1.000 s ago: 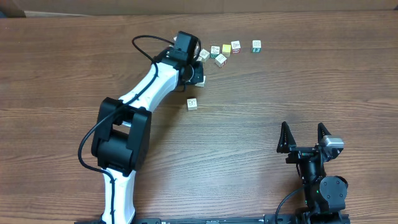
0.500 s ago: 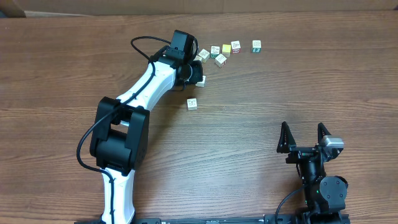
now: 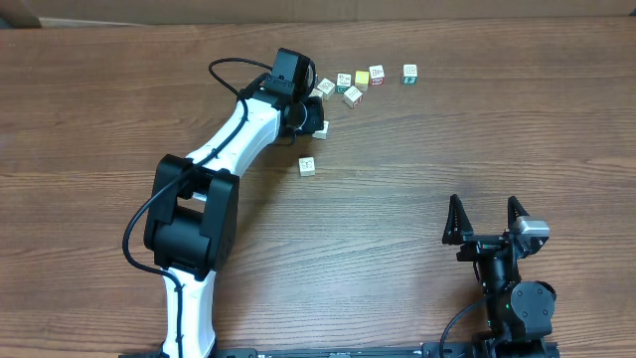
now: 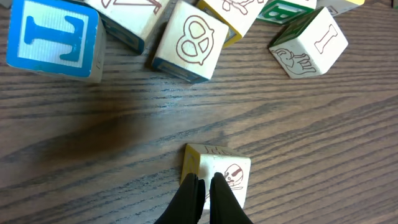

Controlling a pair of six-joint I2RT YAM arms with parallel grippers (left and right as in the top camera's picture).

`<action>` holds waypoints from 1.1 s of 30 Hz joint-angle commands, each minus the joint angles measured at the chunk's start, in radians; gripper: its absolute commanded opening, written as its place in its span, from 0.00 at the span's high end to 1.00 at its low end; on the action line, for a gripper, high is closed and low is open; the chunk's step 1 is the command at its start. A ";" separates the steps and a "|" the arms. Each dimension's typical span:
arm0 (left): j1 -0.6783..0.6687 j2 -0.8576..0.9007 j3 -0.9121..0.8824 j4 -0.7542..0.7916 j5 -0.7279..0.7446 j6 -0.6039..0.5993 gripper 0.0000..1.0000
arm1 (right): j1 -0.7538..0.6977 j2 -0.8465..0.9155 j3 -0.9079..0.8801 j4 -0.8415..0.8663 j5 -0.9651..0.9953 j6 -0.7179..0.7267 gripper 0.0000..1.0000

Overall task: Form a horizontal line
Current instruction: 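Lower the left gripper and close it on the green-lettered block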

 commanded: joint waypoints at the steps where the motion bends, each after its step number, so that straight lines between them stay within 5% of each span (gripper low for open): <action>1: -0.013 0.027 0.006 0.003 0.003 -0.006 0.96 | -0.003 -0.010 -0.014 0.004 -0.001 -0.004 0.00; 33: -0.011 0.044 0.003 -0.055 -0.263 -0.006 0.96 | -0.003 -0.010 -0.014 0.004 -0.001 -0.004 0.00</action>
